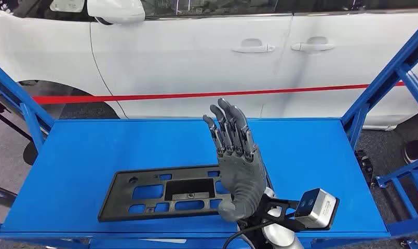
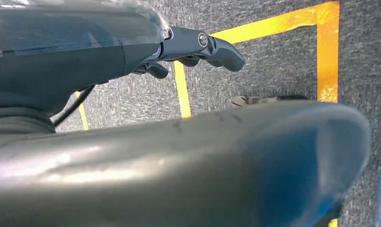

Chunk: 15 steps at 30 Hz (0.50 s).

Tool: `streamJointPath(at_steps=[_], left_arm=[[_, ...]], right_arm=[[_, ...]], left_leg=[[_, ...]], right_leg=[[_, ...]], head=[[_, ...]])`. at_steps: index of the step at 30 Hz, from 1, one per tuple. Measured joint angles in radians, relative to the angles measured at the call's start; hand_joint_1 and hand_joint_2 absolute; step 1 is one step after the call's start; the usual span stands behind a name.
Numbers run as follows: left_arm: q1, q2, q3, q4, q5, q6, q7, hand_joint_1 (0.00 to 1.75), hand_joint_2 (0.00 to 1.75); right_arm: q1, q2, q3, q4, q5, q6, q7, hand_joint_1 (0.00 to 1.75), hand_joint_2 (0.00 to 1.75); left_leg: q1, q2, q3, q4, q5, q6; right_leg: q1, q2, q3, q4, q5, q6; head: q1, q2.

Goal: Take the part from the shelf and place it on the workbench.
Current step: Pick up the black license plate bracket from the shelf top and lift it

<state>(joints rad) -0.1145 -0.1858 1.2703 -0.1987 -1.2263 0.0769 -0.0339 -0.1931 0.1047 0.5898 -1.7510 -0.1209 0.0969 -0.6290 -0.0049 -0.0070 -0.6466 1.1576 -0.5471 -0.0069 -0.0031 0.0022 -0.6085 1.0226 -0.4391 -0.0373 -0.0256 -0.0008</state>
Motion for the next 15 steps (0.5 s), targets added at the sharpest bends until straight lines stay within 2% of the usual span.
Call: streamJointPath(at_steps=[3,4,5,7,8,9,10,12,13,14,15], left_arm=[[0.001,0.0,0.0,0.0,0.0,-0.003,0.003,0.0,0.0],[0.001,0.0,0.0,0.0,0.0,-0.005,0.004,0.0,0.0],[0.001,0.0,0.0,0.0,0.0,-0.007,0.006,0.0,0.0],[-0.001,0.001,0.0,0.0,0.0,-0.008,0.007,0.0,0.0],[-0.003,0.001,0.0,0.0,0.0,-0.008,0.007,0.0,0.0],[-0.005,0.001,0.0,0.0,0.0,-0.008,0.008,0.0,0.0],[-0.006,0.001,0.0,0.0,0.0,-0.009,0.008,0.0,0.0],[-0.005,0.001,0.0,0.0,0.0,-0.009,0.01,0.0,0.0],[-0.005,0.001,0.0,0.0,0.0,-0.009,0.01,0.0,0.0],[-0.006,0.001,0.0,0.0,0.0,-0.009,0.01,0.0,0.0],[-0.007,0.001,0.0,0.0,0.0,-0.009,0.01,0.0,0.0]], right_arm=[[0.0,0.001,0.0,0.0,0.001,-0.004,0.007,0.0,1.75],[0.0,0.001,-0.001,0.0,0.001,-0.005,0.01,0.0,1.75],[0.0,0.002,-0.001,0.0,0.001,-0.005,0.012,0.0,1.75],[0.0,0.004,-0.001,0.0,0.001,-0.005,0.012,0.0,1.75],[-0.001,0.005,-0.002,0.0,0.001,-0.005,0.012,0.0,1.75],[-0.002,0.007,-0.002,0.0,0.001,-0.004,0.012,0.0,1.75],[-0.003,0.008,-0.002,0.0,0.001,-0.004,0.013,0.0,1.75],[-0.004,0.009,-0.003,0.0,0.001,-0.004,0.013,0.0,1.75],[-0.004,0.009,-0.003,0.0,0.001,-0.004,0.013,0.0,1.75],[-0.004,0.009,-0.004,0.0,0.0,-0.004,0.013,0.0,1.75],[-0.004,0.009,-0.004,0.0,0.0,-0.004,0.014,0.0,1.75]], left_leg=[[0.007,0.0,-0.035,0.121,-0.06,-0.009],[0.01,0.0,-0.033,0.14,-0.067,-0.013],[0.013,0.0,-0.012,0.12,-0.056,-0.016],[0.019,0.001,0.076,-0.016,-0.01,-0.019],[0.018,0.0,0.114,-0.081,0.008,-0.016],[0.017,-0.001,0.139,-0.125,0.019,-0.012],[0.015,-0.003,0.147,-0.143,0.023,-0.006],[0.012,-0.002,0.14,-0.143,0.038,0.009],[0.012,0.0,0.135,-0.146,0.047,0.017],[0.013,0.002,0.129,-0.149,0.058,0.025],[0.014,0.005,0.12,-0.151,0.069,0.032]], right_leg=[[0.0,-0.003,-0.01,0.001,0.008,0.001],[-0.001,-0.004,-0.016,0.002,0.012,0.002],[-0.002,-0.004,-0.023,0.004,0.017,0.005],[-0.004,-0.004,-0.035,0.009,0.027,0.013],[-0.004,-0.004,-0.039,0.012,0.031,0.018],[-0.003,-0.004,-0.042,0.014,0.035,0.024],[-0.003,-0.004,-0.043,0.015,0.041,0.03],[-0.004,-0.003,-0.045,0.011,0.052,0.044],[-0.006,-0.002,-0.05,0.014,0.048,0.05],[-0.008,-0.002,-0.059,0.029,0.028,0.055],[-0.009,-0.002,-0.073,0.063,-0.009,0.059]], head=[[0.0,0.0],[0.0,0.0],[0.0,0.0],[0.0,0.0],[0.0,0.0],[0.0,0.0],[0.001,0.0],[0.002,0.0],[0.003,0.0],[0.003,0.0],[0.003,0.0]])
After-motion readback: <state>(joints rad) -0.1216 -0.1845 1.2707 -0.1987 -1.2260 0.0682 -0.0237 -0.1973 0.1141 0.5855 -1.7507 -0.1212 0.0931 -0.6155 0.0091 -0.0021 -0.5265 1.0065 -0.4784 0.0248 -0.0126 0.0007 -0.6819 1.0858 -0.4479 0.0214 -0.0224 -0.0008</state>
